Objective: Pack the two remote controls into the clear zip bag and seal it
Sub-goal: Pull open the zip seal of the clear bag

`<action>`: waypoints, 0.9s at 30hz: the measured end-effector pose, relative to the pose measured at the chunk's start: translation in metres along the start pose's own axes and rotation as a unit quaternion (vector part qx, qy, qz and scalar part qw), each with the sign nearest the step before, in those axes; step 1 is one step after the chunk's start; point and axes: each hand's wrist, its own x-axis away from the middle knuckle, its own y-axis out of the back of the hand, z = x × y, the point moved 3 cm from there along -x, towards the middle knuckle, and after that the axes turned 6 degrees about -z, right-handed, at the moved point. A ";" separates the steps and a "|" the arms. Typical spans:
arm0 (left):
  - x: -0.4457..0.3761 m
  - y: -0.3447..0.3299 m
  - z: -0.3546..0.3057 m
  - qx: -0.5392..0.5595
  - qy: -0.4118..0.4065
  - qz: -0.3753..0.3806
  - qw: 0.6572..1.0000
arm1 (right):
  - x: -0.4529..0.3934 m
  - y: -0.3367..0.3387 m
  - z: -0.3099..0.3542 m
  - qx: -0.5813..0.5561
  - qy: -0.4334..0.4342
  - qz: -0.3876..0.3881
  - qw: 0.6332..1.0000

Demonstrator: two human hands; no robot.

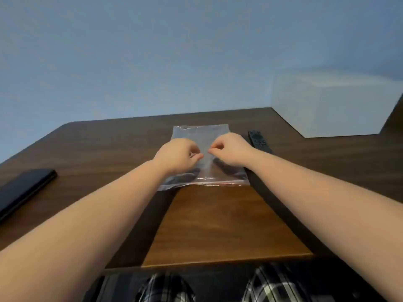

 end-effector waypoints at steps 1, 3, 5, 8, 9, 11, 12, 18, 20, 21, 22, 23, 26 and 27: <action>0.006 0.001 -0.002 0.001 0.001 0.020 1.000 | 0.006 -0.001 0.001 -0.002 -0.003 0.012 1.000; 0.020 0.001 -0.010 0.004 -0.019 0.049 0.999 | 0.019 -0.002 0.003 -0.008 -0.004 0.017 1.000; 0.031 0.001 -0.019 0.022 -0.040 0.084 0.995 | 0.029 -0.003 0.006 -0.003 0.002 0.019 1.000; 0.037 0.002 -0.026 0.027 -0.085 0.108 0.990 | 0.037 0.003 0.006 -0.014 -0.010 0.000 1.000; 0.040 0.001 -0.027 0.006 -0.102 0.107 0.989 | 0.040 0.003 0.005 -0.019 -0.015 0.002 1.000; 0.042 -0.001 -0.029 -0.036 -0.130 0.082 0.987 | 0.045 0.004 0.006 -0.030 -0.021 0.004 0.999; 0.041 -0.002 -0.029 -0.044 -0.134 0.061 0.988 | 0.045 0.005 0.006 -0.036 -0.020 -0.001 0.999; 0.037 -0.008 -0.019 0.005 -0.020 -0.013 1.000 | 0.049 0.005 0.012 -0.058 -0.030 -0.038 0.997; 0.035 -0.007 -0.014 0.055 0.035 -0.053 0.996 | 0.048 0.005 0.011 -0.077 -0.057 -0.074 0.993; 0.034 -0.006 -0.012 0.085 0.066 -0.069 0.992 | 0.049 0.006 0.010 -0.094 -0.081 -0.082 0.989; 0.034 -0.005 -0.010 0.119 0.095 -0.077 0.985 | 0.049 0.005 0.008 -0.118 -0.110 -0.075 0.984; 0.033 -0.004 -0.009 0.153 0.114 -0.080 0.978 | 0.051 0.003 0.007 -0.145 -0.140 -0.053 0.978; 0.034 -0.002 -0.013 0.223 0.117 -0.072 0.965 | 0.056 -0.008 0.007 -0.245 -0.195 0.024 0.949; 0.035 -0.002 -0.015 0.238 0.116 -0.069 0.962 | 0.056 -0.012 0.007 -0.279 -0.202 0.030 0.938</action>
